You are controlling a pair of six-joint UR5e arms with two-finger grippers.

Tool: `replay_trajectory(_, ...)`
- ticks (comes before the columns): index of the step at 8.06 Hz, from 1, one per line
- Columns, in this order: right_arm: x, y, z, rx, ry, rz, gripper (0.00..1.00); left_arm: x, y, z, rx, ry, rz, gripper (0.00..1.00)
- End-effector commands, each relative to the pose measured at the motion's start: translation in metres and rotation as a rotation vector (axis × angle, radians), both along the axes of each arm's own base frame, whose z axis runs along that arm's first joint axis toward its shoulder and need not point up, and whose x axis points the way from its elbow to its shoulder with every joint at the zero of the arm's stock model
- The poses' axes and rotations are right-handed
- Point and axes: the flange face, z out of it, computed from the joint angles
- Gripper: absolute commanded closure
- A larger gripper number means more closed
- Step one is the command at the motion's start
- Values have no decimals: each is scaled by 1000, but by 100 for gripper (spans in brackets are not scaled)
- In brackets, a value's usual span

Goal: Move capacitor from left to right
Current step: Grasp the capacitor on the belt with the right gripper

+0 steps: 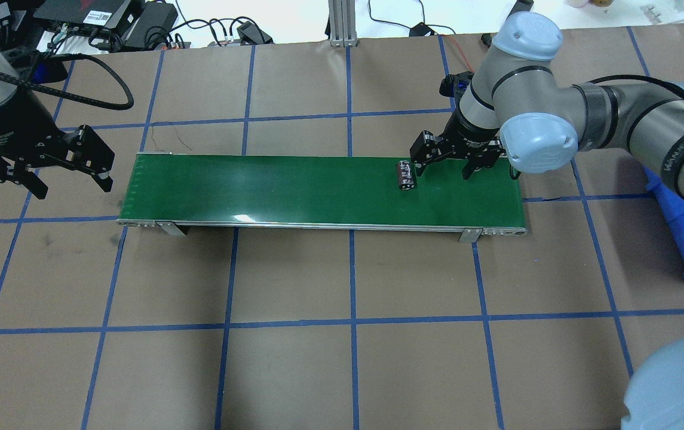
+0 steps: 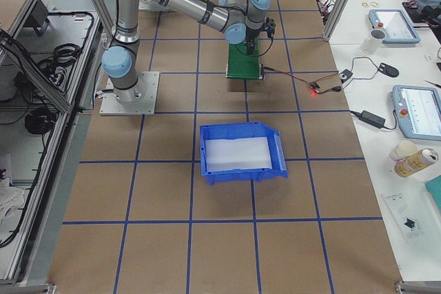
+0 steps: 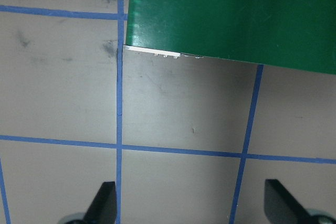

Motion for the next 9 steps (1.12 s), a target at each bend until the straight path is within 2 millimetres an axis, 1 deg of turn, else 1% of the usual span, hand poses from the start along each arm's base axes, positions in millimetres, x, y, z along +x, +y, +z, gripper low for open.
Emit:
replay_trajectory(1,1,-2,-4,-8,-1,2,2,1,-1,-1,6,0,4,0)
replay_trajectory(2,5,-1,-6,-10,17,13,3,1,-2,-2,9,-1,4,0)
replay_trajectory(3,4,0,-8,-8,26,15,5,0,-2,-1,4,7,9,0)
replay_trajectory(4,3,0,-11,-2,34,19,13,0,-1,-1,6,3,6,0)
replay_trajectory(5,-1,2,-18,11,76,30,32,-1,2,-1,11,3,6,0)
replay_trajectory(6,2,4,-16,5,110,44,48,0,2,-1,12,1,6,0)
replay_trajectory(7,-2,6,-17,14,168,56,79,0,3,0,9,1,6,0)
replay_trajectory(8,-7,5,-13,4,219,78,100,0,4,1,8,-1,6,0)
replay_trajectory(9,-17,2,-1,-15,258,85,100,0,4,0,11,-2,6,0)
